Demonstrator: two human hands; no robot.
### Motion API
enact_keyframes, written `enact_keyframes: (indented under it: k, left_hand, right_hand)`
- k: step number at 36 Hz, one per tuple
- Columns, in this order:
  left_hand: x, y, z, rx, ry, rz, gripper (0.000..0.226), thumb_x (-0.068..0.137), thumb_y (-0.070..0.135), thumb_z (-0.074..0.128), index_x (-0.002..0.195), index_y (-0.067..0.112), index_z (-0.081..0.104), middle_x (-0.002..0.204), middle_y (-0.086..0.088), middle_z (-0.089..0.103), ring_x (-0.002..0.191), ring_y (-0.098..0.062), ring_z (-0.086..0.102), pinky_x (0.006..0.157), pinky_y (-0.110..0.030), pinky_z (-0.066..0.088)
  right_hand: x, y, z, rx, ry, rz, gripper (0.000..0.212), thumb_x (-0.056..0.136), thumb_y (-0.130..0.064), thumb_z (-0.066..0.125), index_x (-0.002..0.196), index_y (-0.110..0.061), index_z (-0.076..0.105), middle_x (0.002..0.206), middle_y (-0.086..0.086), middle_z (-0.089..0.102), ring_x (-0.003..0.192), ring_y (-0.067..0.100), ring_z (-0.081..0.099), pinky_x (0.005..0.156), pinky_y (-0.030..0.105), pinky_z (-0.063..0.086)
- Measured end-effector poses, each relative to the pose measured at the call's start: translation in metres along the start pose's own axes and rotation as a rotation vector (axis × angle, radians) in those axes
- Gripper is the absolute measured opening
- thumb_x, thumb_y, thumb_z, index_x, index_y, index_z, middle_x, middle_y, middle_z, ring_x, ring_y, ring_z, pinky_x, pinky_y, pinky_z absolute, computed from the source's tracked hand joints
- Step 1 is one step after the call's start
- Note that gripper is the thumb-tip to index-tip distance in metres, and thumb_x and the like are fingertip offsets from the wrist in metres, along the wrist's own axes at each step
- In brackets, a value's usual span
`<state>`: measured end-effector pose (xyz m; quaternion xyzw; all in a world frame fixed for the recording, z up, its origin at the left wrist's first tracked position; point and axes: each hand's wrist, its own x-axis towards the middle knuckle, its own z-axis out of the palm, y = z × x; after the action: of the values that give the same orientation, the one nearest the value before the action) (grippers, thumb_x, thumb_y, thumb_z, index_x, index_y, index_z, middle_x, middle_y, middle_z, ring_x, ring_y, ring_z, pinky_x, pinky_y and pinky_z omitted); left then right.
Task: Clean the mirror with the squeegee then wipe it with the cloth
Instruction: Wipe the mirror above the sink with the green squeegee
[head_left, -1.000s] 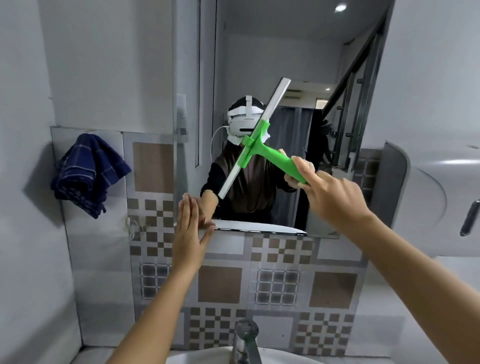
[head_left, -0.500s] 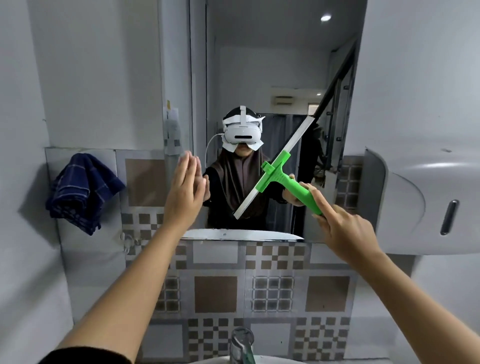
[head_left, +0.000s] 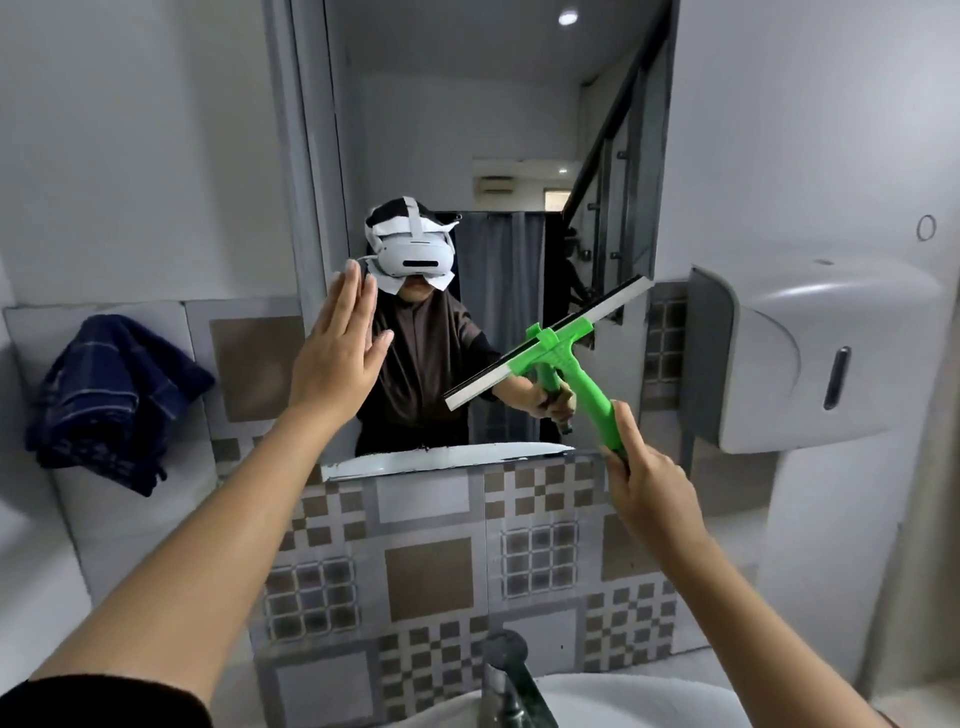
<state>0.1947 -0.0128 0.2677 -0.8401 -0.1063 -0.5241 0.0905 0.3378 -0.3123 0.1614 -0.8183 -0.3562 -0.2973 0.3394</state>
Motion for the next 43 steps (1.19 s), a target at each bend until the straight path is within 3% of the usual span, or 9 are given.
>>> enact_keyframes:
  k: [8,13,18,21,25,29,33,37,43]
  left_hand:
    - [-0.001,-0.005,-0.004,-0.028,-0.03,0.041,0.067,0.096,0.028,0.046,0.148,0.013,0.007,0.157,-0.005,-0.001,0.144,-0.019,0.0,0.1,-0.037,0.041]
    - [-0.001,-0.009,-0.006,-0.02,-0.063,0.07,0.066,0.096,0.028,0.046,0.148,0.013,0.008,0.157,-0.007,-0.001,0.144,-0.023,0.001,0.101,-0.038,0.041]
    - [-0.002,-0.013,-0.014,-0.017,-0.113,0.106,0.066,0.096,0.027,0.046,0.148,0.014,0.008,0.157,-0.005,-0.004,0.143,-0.021,0.0,0.089,-0.041,0.05]
    - [-0.002,-0.017,-0.017,-0.008,-0.144,0.136,0.067,0.095,0.026,0.047,0.148,0.014,0.008,0.157,-0.006,-0.004,0.142,-0.018,-0.003,0.096,-0.04,0.045]
    - [-0.003,-0.026,-0.019,0.029,-0.182,0.192,0.066,0.096,0.027,0.048,0.148,0.013,0.01,0.157,-0.005,-0.004,0.139,-0.012,-0.011,0.113,-0.04,0.026]
    - [-0.002,-0.028,-0.025,0.04,-0.219,0.215,0.065,0.096,0.029,0.046,0.148,0.015,0.009,0.157,-0.003,-0.005,0.14,-0.012,-0.009,0.111,-0.04,0.028]
    - [-0.002,-0.028,-0.029,0.035,-0.236,0.221,0.065,0.096,0.028,0.046,0.148,0.015,0.009,0.157,-0.002,-0.006,0.143,-0.015,-0.006,0.109,-0.039,0.031]
    - [-0.003,-0.026,-0.03,0.032,-0.236,0.21,0.066,0.096,0.028,0.047,0.148,0.016,0.009,0.157,0.0,-0.006,0.143,-0.014,-0.005,0.106,-0.037,0.033]
    - [-0.003,-0.02,-0.028,-0.006,-0.212,0.148,0.065,0.094,0.023,0.051,0.148,0.016,0.014,0.157,-0.001,-0.003,0.144,-0.015,-0.002,0.108,-0.041,0.034]
  right_hand:
    - [-0.024,-0.033,0.016,0.121,0.028,0.189,0.056,0.096,-0.022,0.042,0.147,-0.017,0.017,0.069,0.004,0.051,0.047,0.011,0.04,0.04,0.022,0.022]
    - [-0.032,-0.048,0.027,0.253,0.03,0.278,0.056,0.096,-0.025,0.041,0.146,-0.023,0.015,0.065,0.002,0.049,0.05,0.016,0.047,0.042,0.025,0.035]
    - [-0.037,-0.063,0.038,0.377,0.064,0.377,0.053,0.096,-0.026,0.041,0.143,-0.03,0.017,0.063,0.008,0.052,0.048,0.019,0.046,0.045,0.029,0.037]
    - [-0.04,-0.075,0.046,0.447,0.064,0.436,0.051,0.097,-0.028,0.039,0.143,-0.032,0.017,0.067,0.01,0.054,0.05,0.019,0.048,0.047,0.031,0.041]
    - [-0.041,-0.091,0.05,0.488,0.099,0.459,0.04,0.097,-0.025,0.038,0.135,-0.024,0.027,0.064,0.01,0.051,0.048,0.019,0.046,0.044,0.032,0.04]
    - [-0.045,-0.108,0.055,0.516,0.115,0.478,0.031,0.097,-0.021,0.037,0.127,-0.019,0.031,0.06,0.008,0.047,0.047,0.019,0.044,0.045,0.034,0.042]
    - [-0.058,-0.122,0.067,0.487,0.075,0.507,0.037,0.097,-0.02,0.035,0.133,-0.022,0.025,0.06,0.007,0.047,0.046,0.018,0.045,0.042,0.029,0.039]
    - [-0.068,-0.137,0.073,0.53,0.036,0.514,0.037,0.097,-0.02,0.036,0.133,-0.02,0.025,0.06,0.006,0.046,0.046,0.017,0.045,0.043,0.031,0.042]
    - [-0.082,-0.153,0.076,0.498,-0.055,0.516,0.051,0.098,-0.025,0.034,0.143,-0.026,0.011,0.067,0.008,0.05,0.054,0.018,0.05,0.047,0.032,0.044]
